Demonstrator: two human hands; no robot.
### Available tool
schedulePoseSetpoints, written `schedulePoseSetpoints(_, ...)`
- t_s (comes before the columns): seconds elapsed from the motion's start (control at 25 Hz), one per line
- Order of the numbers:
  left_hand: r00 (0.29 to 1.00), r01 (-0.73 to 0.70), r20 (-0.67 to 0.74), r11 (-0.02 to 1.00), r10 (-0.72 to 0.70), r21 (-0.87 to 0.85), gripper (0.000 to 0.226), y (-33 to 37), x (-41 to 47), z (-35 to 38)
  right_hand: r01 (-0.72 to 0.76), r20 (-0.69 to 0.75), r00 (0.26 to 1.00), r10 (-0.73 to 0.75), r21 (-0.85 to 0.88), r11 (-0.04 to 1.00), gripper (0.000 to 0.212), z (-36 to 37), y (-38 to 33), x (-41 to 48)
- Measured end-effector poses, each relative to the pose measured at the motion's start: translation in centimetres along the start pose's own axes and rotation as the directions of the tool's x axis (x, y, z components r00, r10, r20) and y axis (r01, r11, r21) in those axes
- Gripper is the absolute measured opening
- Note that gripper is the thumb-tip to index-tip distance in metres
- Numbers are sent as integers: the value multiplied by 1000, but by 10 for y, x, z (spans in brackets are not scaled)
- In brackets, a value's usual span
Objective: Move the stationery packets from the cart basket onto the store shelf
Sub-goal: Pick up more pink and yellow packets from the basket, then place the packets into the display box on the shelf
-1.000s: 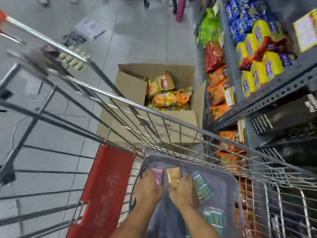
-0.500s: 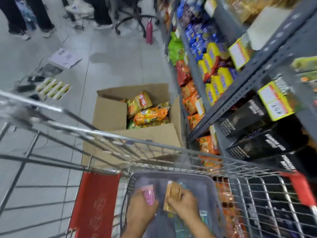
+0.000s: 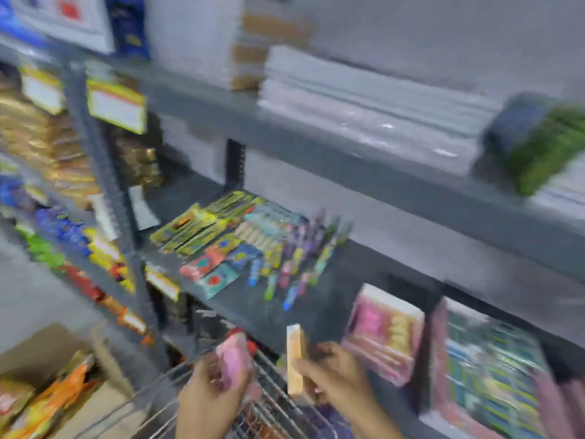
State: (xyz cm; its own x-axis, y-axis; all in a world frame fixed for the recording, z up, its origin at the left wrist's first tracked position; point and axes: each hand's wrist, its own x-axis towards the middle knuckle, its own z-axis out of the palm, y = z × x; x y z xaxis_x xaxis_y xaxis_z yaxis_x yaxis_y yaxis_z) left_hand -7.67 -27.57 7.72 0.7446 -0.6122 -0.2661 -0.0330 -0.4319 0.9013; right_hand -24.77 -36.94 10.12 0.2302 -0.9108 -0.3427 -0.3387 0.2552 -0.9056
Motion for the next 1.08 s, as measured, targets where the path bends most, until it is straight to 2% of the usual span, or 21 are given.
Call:
schedulePoseSetpoints(0.08,980,-165,119,984,157,63,34,50,-10,38,41,-140,989,-38,15,999,31,-52,-14,-4)
schedulePoseSetpoints(0.24,864,-444,316,889,391,114,31,109,-19,111,97,-388,911,-136,-118,988,21,-123,-22,-6)
schedulePoseSetpoints(0.32,810,-532,379,833,448,150,36,128,-22,141,66,-472,870,-145,-181,981,28,-142,-23,1)
schedulePoseSetpoints(0.44,783,-593,416,754,461,281,40,140,-18,170,-16,-571,795,-205,-357,934,37,-148,-29,12)
schedulePoseSetpoints(0.52,778,-616,419,702,468,358,39,140,-16,181,-47,-571,786,-239,-440,897,43,-144,-32,18)
schedulePoseSetpoints(0.68,731,-682,421,587,537,436,35,137,-16,194,-89,-467,842,-270,-613,785,40,-134,-31,30)
schedulePoseSetpoints(0.88,672,-739,409,524,617,425,31,131,-15,194,-63,-419,846,-331,-694,717,26,-130,-23,35)
schedulePoseSetpoints(1.08,650,-760,464,489,602,429,22,123,-17,199,-29,-414,823,-389,-714,699,13,-126,-14,33)
